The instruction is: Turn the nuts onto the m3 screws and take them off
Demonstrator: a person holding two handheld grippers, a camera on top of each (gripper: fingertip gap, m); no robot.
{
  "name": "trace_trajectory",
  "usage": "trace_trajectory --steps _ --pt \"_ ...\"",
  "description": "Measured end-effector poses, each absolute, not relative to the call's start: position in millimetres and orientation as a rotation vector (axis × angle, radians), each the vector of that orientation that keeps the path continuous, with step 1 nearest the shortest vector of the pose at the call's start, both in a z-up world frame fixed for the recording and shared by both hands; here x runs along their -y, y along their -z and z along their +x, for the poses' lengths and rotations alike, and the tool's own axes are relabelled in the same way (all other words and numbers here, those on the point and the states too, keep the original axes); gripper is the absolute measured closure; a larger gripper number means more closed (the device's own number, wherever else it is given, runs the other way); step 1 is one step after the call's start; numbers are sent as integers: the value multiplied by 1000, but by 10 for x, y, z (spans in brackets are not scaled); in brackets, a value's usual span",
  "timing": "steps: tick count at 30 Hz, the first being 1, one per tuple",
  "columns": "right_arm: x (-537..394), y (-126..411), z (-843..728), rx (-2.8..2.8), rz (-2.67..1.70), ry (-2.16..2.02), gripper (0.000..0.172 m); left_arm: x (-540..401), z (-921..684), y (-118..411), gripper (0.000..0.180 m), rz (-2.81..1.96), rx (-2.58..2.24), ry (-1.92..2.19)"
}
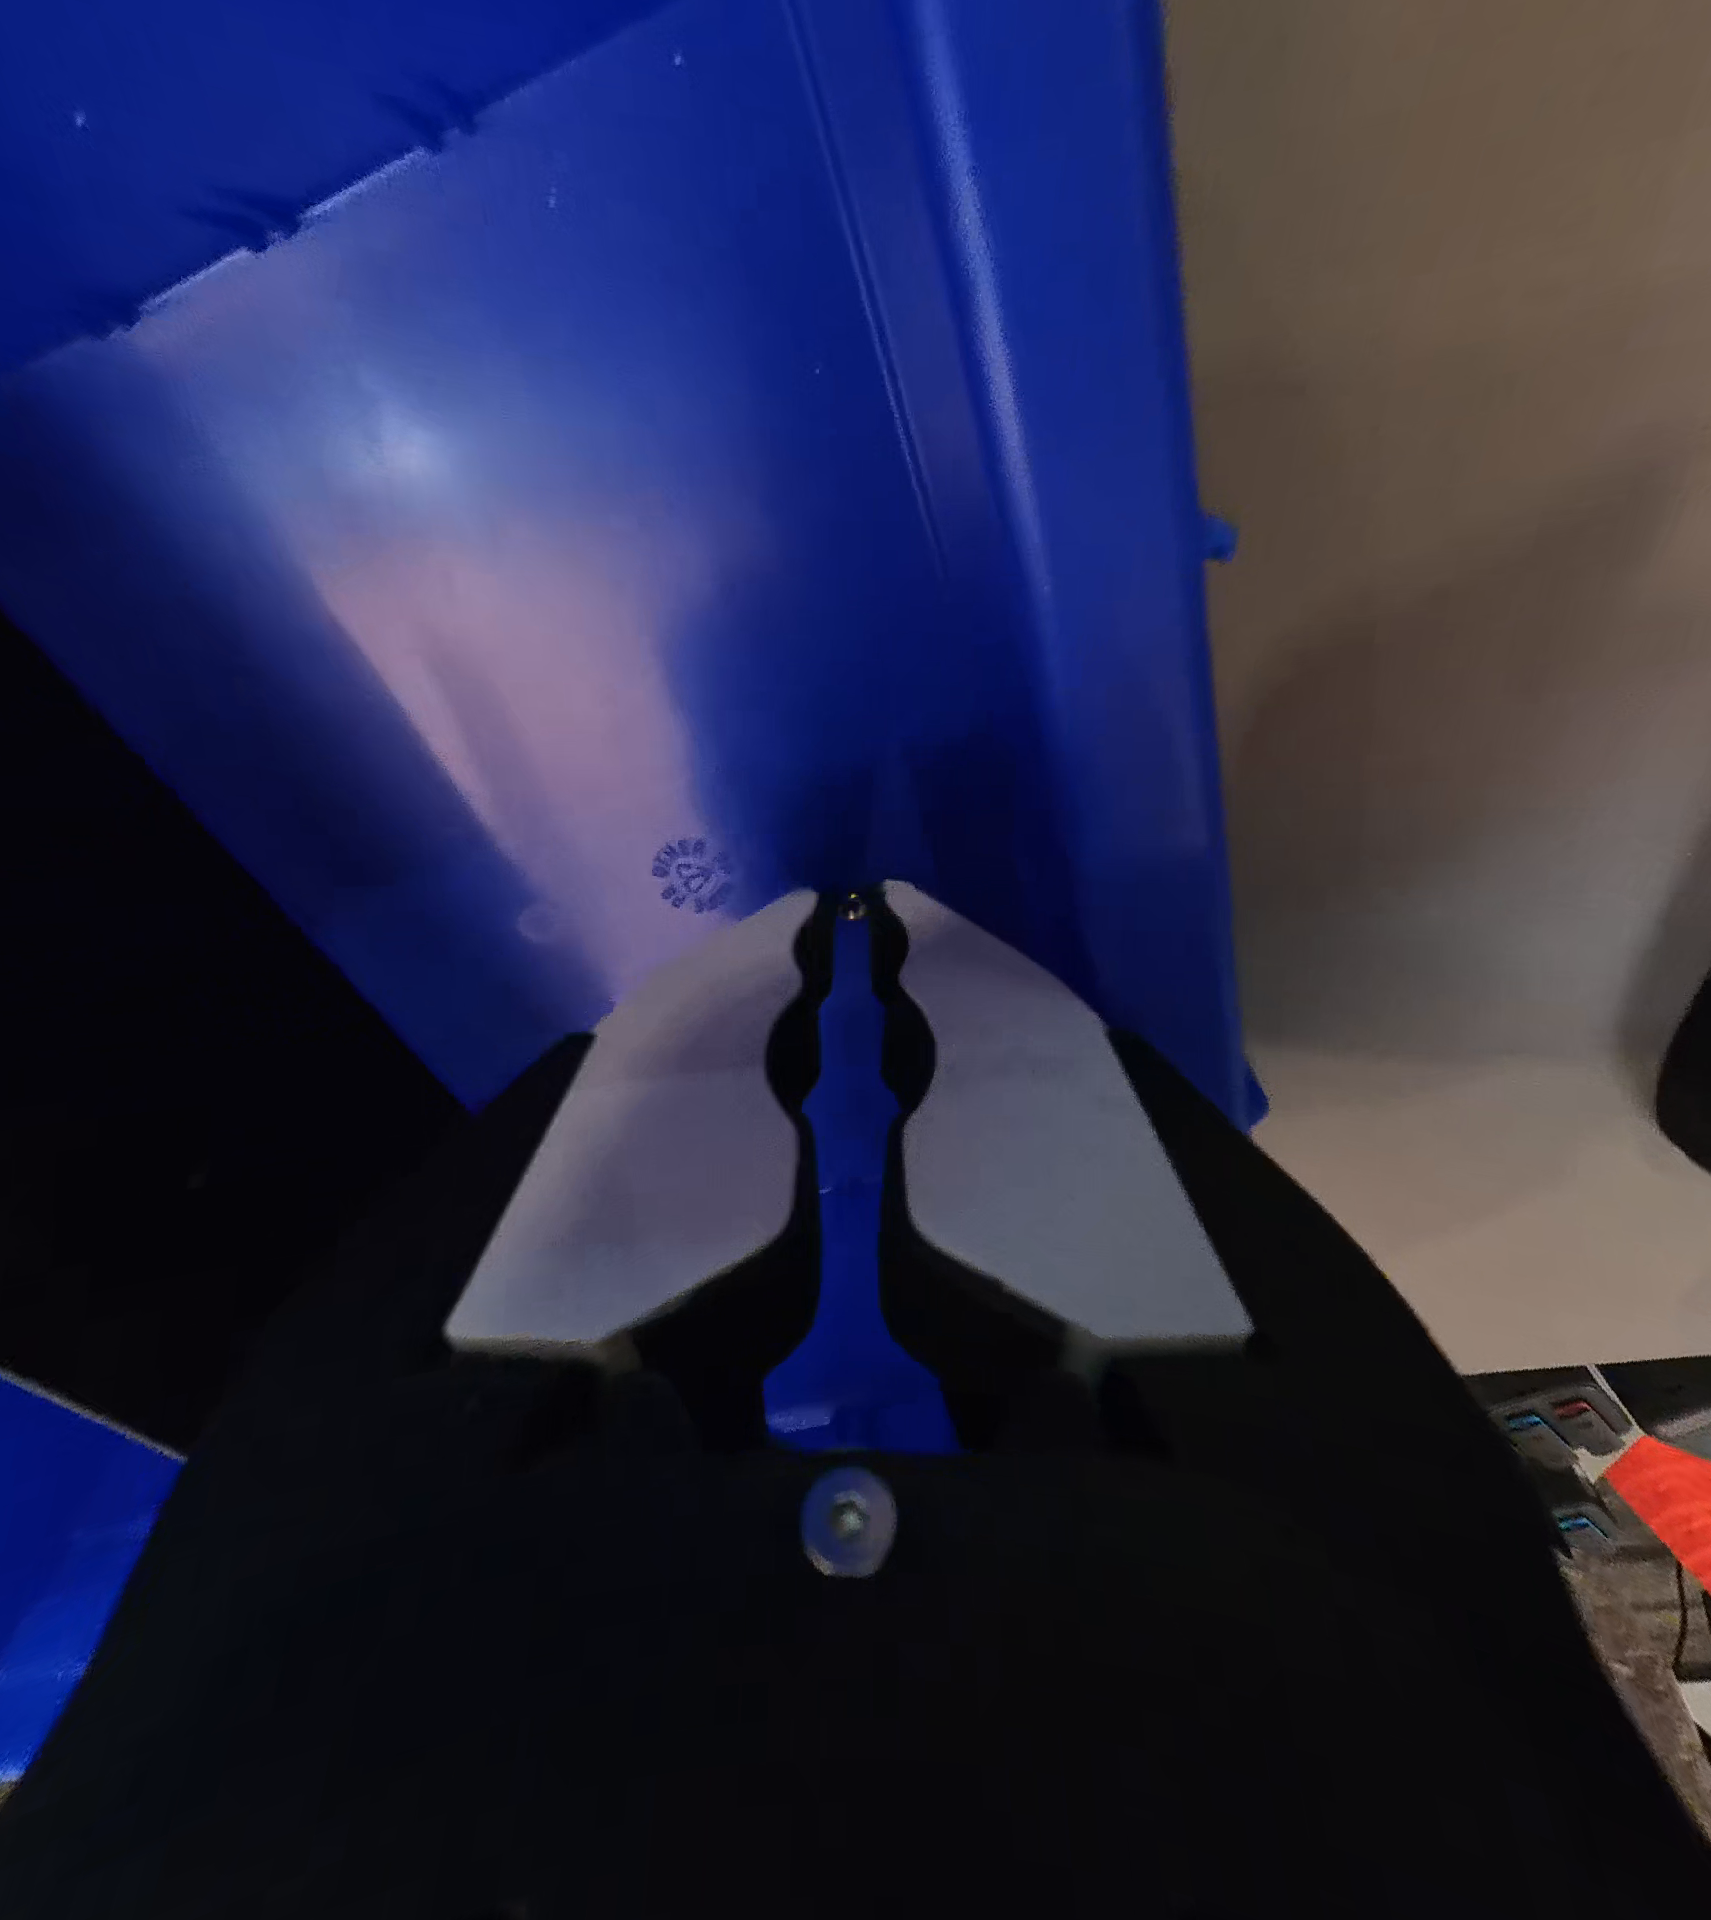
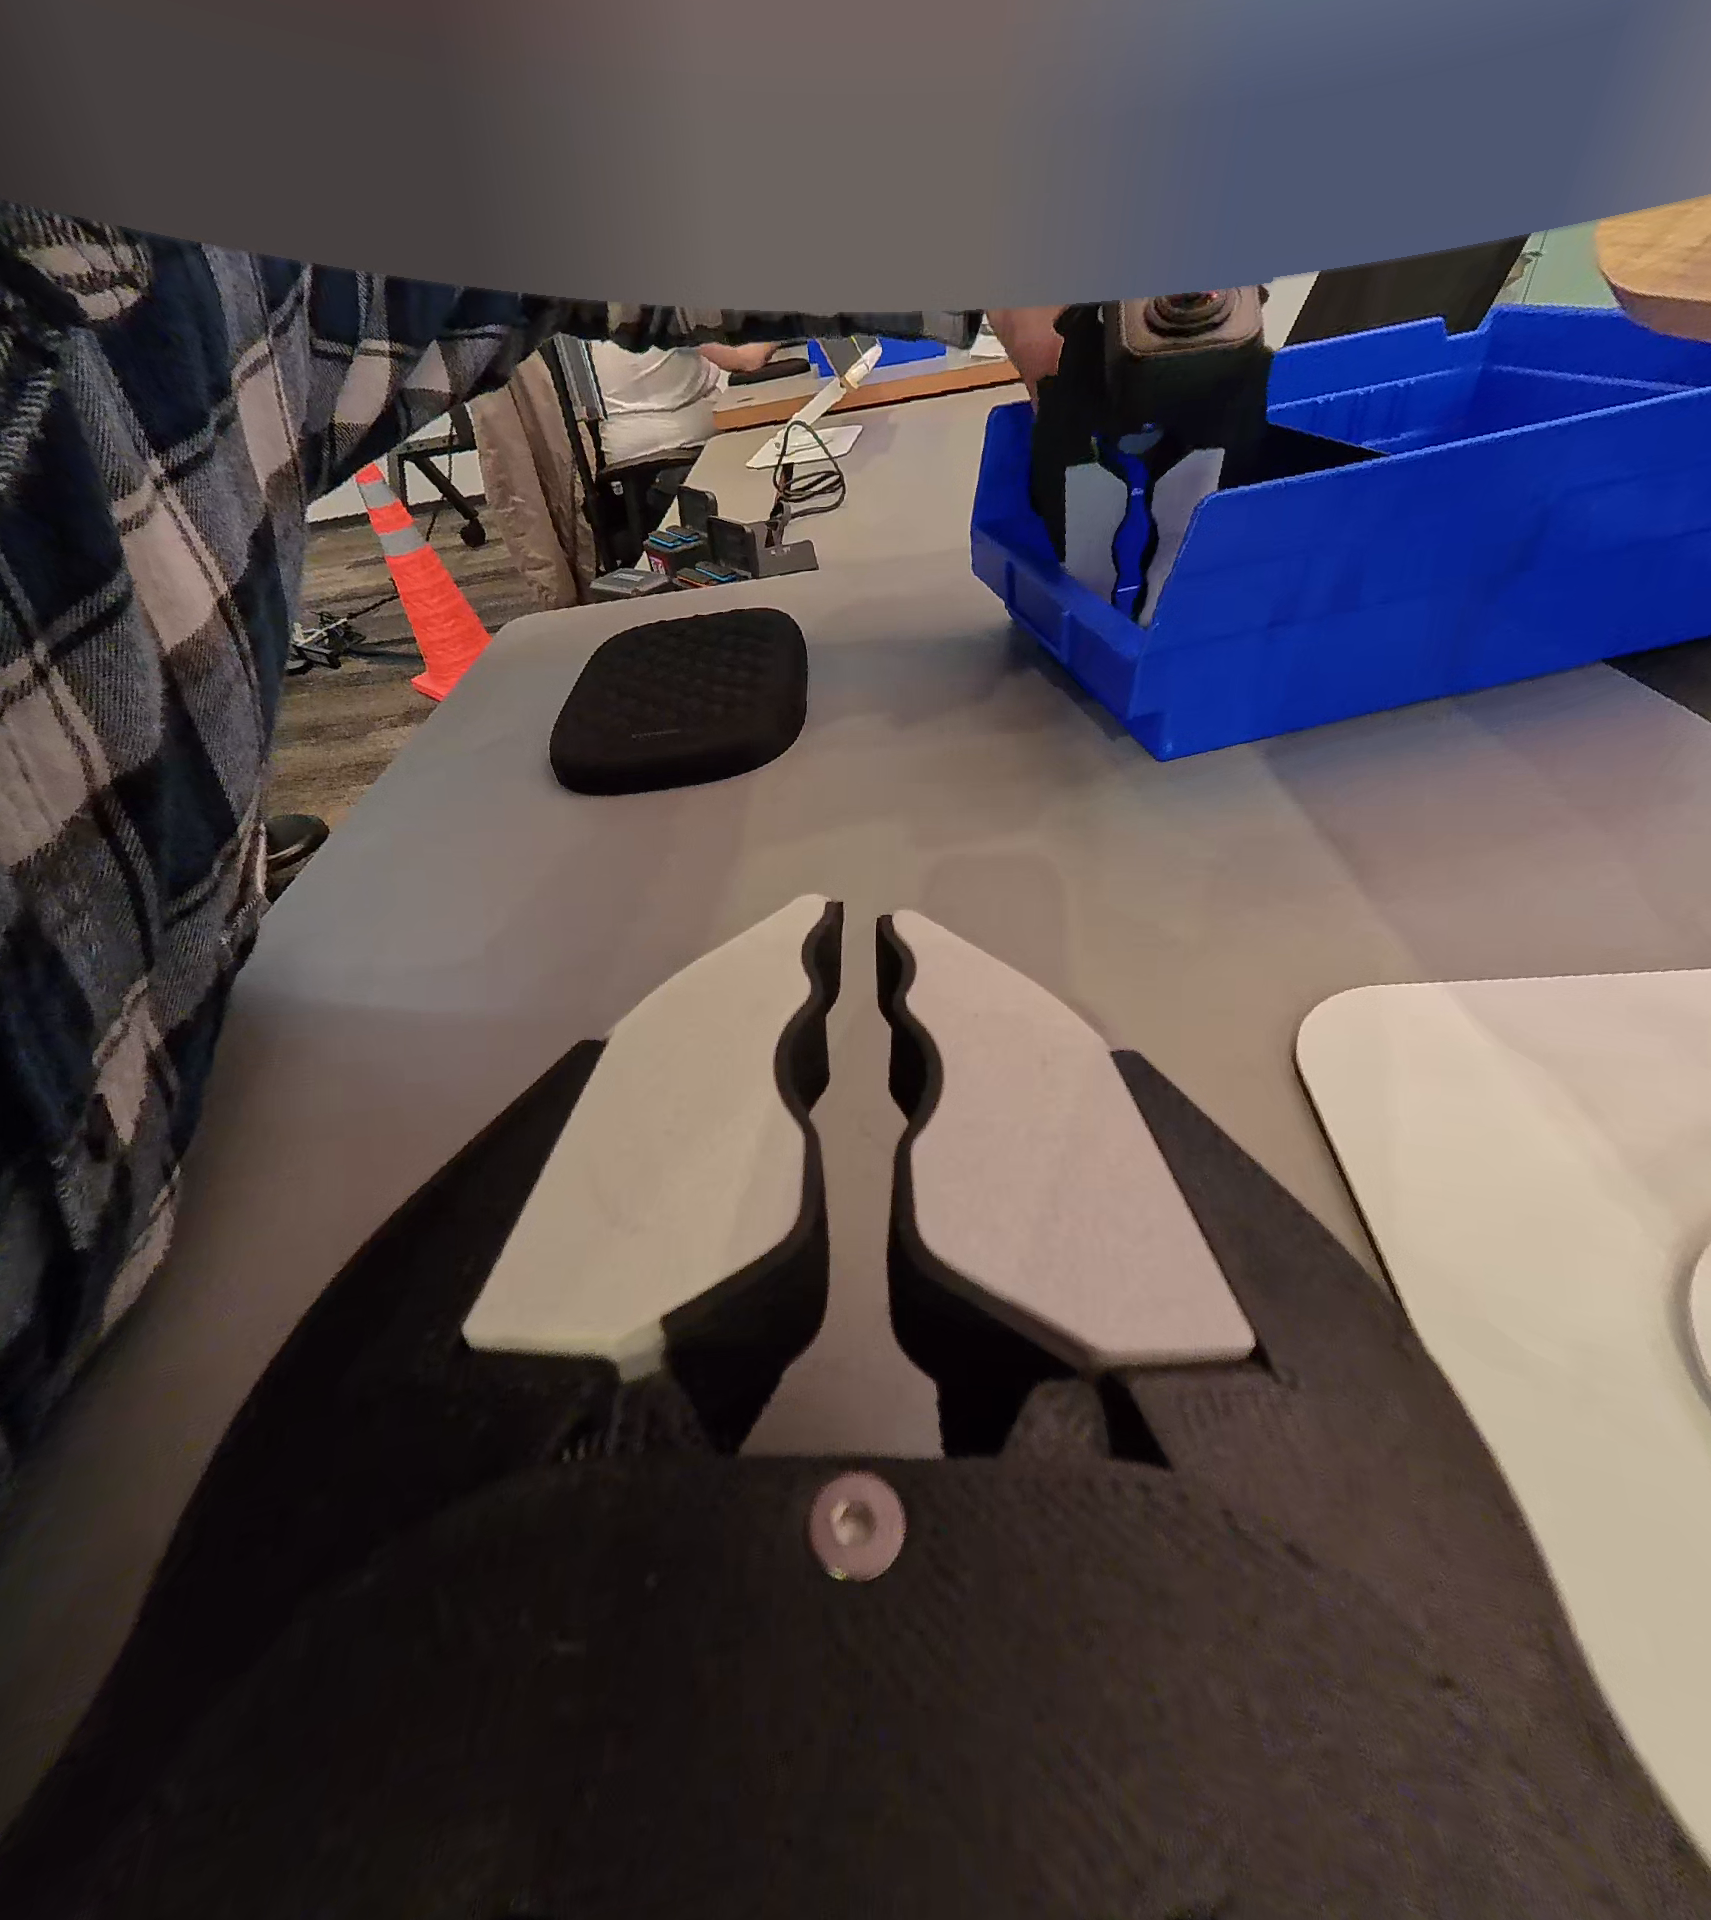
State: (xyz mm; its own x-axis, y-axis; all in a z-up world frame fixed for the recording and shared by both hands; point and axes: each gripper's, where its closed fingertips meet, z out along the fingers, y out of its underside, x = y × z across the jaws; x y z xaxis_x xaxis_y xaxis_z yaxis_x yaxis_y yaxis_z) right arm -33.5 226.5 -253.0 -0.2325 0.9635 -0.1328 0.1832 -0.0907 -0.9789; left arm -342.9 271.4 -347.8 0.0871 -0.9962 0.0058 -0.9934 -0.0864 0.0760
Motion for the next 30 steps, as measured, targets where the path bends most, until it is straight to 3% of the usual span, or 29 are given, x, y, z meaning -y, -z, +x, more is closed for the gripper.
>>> trace_trajectory --steps 22,30 --pt "-2281 2542 -341 1467 -1296 -1395 165 -2721 -3443 3458 175 2277 2083 94" --pt "-2265 2548 -345 1478 -1291 -1395 165 -2772 -3424 3142 175 2329 2089 150"
